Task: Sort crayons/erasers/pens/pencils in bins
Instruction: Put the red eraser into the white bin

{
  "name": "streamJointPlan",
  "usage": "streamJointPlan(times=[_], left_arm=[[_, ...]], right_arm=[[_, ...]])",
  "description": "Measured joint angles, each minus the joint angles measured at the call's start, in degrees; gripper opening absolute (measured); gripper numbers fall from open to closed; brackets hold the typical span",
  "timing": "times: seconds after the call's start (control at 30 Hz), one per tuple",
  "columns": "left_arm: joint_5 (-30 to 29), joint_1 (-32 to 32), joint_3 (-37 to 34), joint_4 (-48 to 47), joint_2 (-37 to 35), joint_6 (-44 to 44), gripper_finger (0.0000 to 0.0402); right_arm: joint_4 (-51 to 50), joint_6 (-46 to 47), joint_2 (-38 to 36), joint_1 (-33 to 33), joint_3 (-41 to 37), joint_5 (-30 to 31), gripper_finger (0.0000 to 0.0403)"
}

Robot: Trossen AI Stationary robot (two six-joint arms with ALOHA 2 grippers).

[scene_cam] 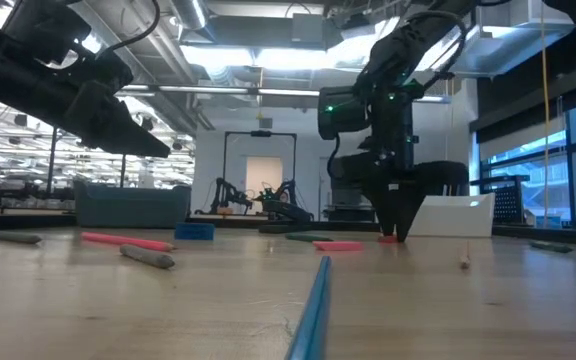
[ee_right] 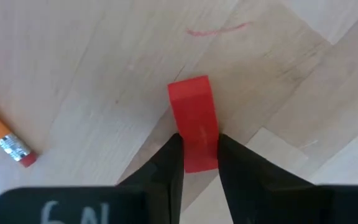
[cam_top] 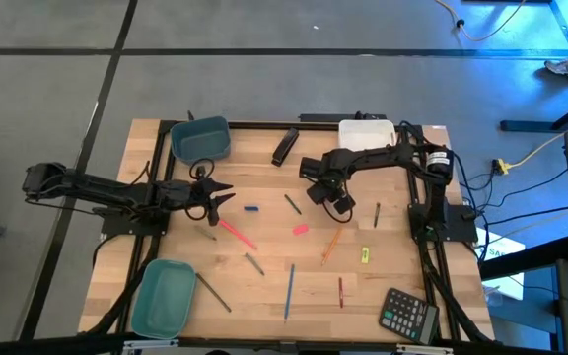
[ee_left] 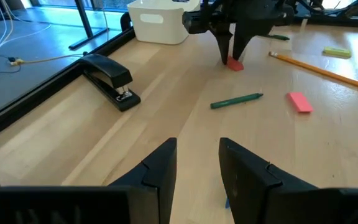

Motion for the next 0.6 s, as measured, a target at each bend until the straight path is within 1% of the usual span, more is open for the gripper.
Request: streamJointPlan(times=[0.2,0.33,0.43,0.6], left_arm=[[0.0,0.0,0.0,0.0,0.0,0.0,0.0112],[0.0,0.0,0.0,0.0,0.0,0.1,0.0112],[0.0,0.0,0.0,0.0,0.0,1.9,0.0112],[0.0,0.0,0.0,0.0,0.0,4.3,0.0112]], right_arm=[[-7.3,2.5,-0.2,-1.9,6.7,-2.3,0.0089],[-11.3,5.0,-0.9,-4.4,10.0,-2.2,0.0088],[-12.2,6.2,-3.3,-7.3,10.4,-1.9,0.0089],[-12.4,9.4,-10.2,-13.6,10.5,0.7,0.0089]])
